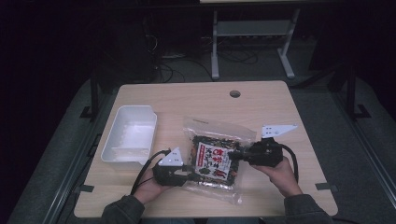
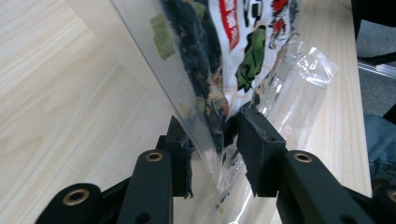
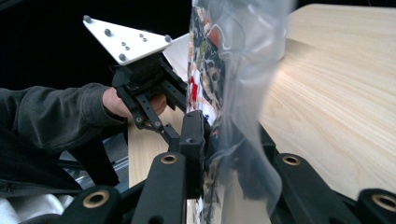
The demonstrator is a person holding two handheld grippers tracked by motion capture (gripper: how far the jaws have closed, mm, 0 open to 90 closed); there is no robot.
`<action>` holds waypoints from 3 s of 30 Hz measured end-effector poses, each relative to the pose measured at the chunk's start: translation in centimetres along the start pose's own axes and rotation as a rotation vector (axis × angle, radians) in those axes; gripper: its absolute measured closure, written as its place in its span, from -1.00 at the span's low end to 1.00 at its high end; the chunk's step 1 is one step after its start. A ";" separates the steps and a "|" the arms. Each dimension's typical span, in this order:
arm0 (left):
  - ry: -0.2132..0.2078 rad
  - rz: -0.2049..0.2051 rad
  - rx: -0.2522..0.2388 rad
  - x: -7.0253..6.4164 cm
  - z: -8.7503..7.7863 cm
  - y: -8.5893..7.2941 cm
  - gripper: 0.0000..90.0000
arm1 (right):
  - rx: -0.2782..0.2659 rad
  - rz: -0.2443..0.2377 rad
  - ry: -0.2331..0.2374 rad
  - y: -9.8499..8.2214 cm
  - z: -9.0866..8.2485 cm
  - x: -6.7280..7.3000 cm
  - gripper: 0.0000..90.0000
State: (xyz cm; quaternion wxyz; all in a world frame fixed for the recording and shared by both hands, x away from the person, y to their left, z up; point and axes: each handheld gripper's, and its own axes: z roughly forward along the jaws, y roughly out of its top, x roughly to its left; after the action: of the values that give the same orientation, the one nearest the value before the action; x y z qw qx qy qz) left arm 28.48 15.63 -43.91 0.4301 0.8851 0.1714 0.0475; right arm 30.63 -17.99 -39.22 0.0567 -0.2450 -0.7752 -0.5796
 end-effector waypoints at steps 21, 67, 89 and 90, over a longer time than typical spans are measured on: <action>0.187 0.005 0.006 -1.5 -3.0 -0.9 -0.06 | -0.104 0.004 -0.214 1.9 0.1 3.3 0.67; 0.171 0.035 0.104 -2.3 -7.3 -5.7 -0.43 | -0.358 -0.048 -0.475 16.1 19.1 5.1 0.68; 0.188 0.030 0.154 -1.7 -7.9 -6.6 -0.41 | -0.314 -0.043 -0.535 15.2 29.6 3.3 0.67; 0.187 0.029 0.156 -1.7 -7.8 -6.7 -0.41 | -0.313 -0.042 -0.537 15.1 29.8 3.2 0.67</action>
State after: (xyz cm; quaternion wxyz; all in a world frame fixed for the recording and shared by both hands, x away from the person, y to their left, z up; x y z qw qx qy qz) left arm 23.32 24.66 -44.10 0.3411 0.9100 0.2010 0.1228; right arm 40.40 13.80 -34.51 -0.2006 -0.3788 -0.6685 -0.6077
